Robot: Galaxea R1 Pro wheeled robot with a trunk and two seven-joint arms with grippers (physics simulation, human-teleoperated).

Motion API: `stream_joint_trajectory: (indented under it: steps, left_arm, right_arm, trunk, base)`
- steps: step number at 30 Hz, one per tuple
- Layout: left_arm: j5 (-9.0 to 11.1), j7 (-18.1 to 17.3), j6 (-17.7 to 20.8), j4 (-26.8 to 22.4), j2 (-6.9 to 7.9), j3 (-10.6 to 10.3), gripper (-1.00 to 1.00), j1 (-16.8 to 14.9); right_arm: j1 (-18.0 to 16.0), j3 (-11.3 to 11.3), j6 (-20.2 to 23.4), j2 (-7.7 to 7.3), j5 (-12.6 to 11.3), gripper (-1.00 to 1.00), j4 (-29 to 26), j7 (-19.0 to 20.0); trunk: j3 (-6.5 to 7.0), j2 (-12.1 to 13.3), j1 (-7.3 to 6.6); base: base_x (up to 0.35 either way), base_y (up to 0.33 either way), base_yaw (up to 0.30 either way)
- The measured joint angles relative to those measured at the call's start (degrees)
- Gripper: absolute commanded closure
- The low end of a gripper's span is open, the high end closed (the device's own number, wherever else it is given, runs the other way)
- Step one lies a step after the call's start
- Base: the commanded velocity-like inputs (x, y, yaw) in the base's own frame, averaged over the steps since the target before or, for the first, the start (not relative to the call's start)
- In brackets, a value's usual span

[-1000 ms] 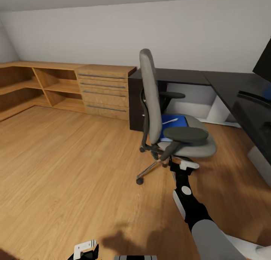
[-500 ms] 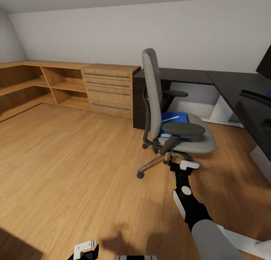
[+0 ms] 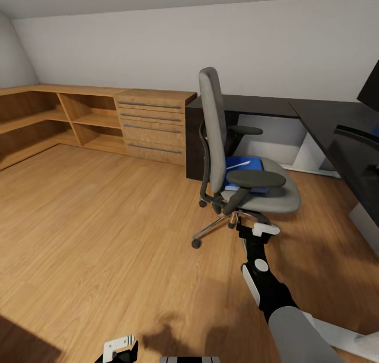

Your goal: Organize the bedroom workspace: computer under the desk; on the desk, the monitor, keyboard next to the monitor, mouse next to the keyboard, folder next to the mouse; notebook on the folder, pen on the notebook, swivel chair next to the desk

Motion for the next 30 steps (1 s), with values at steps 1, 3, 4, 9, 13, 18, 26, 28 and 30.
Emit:
stream_joint_trajectory:
  steps: [1, 3, 4, 9, 13, 18, 26, 28, 30]
  left_arm:
    - [0.00, 0.00, 0.00, 0.01, 0.00, 0.00, -1.00, 0.00]
    - [0.00, 0.00, 0.00, 0.04, 0.00, -0.05, -1.00, 0.00]
    - [0.00, 0.00, 0.00, 0.04, 0.00, -0.04, -1.00, 0.00]
    - [0.02, 0.00, 0.00, 0.05, -0.01, -0.02, -1.00, 0.00]
    - [0.01, 0.00, 0.00, 0.06, 0.00, 0.00, -1.00, 0.00]
    - [0.00, 0.00, 0.00, 0.06, 0.00, 0.00, -1.00, 0.00]
    - [0.01, 0.00, 0.00, 0.06, -0.03, 0.00, -1.00, 0.00]
    - [0.03, 0.00, 0.00, 0.06, -0.03, 0.00, -1.00, 0.00]
    - [0.05, 0.00, 0.00, 0.06, -0.03, 0.00, -1.00, 0.00]
  right_arm:
    - [0.00, 0.00, 0.00, 0.00, 0.00, -1.00, -0.02, 0.00]
    - [0.00, 0.00, 0.00, -0.01, 0.01, -1.00, -0.07, -0.01]
    - [0.00, 0.00, 0.00, -0.01, 0.01, -1.00, -0.08, -0.01]
    - [0.00, 0.00, 0.00, -0.02, 0.02, -1.00, -0.11, -0.03]
    - [0.00, -0.01, 0.21, 0.01, 0.02, -1.00, -0.77, -0.12]
    - [0.09, -0.02, 0.91, 0.12, -0.05, -1.00, -2.92, -1.94]
    - [0.22, -0.03, 5.26, 0.13, -0.06, -1.00, -6.51, -5.11]
    - [0.24, -0.03, 6.60, 0.10, 0.02, -1.00, -7.65, -5.33]
    - [0.25, -0.04, 7.53, 0.04, 0.06, -1.00, -8.51, -5.45]
  trunk:
    - [0.00, 0.00, 0.00]
    - [0.00, 0.00, 0.01]
    - [0.00, 0.00, 0.01]
    - [0.00, 0.00, 0.02]
    - [0.00, 0.00, 0.00]
    - [0.00, 0.00, 0.00]
    - [0.00, 0.00, 0.00]
    - [0.00, 0.00, 0.00]
    - [0.00, 0.00, 0.00]
  base:
    - [-0.090, 0.000, 0.000]
    - [-0.146, 0.000, 0.000]
    - [-0.194, 0.000, 0.000]
    - [-0.209, 0.000, 0.000]
    - [-0.073, 0.000, 0.000]
    - [-0.019, 0.000, 0.000]
    - [-0.003, 0.000, 0.000]
    - [0.000, 0.000, 0.000]
    - [0.000, 0.000, 0.000]
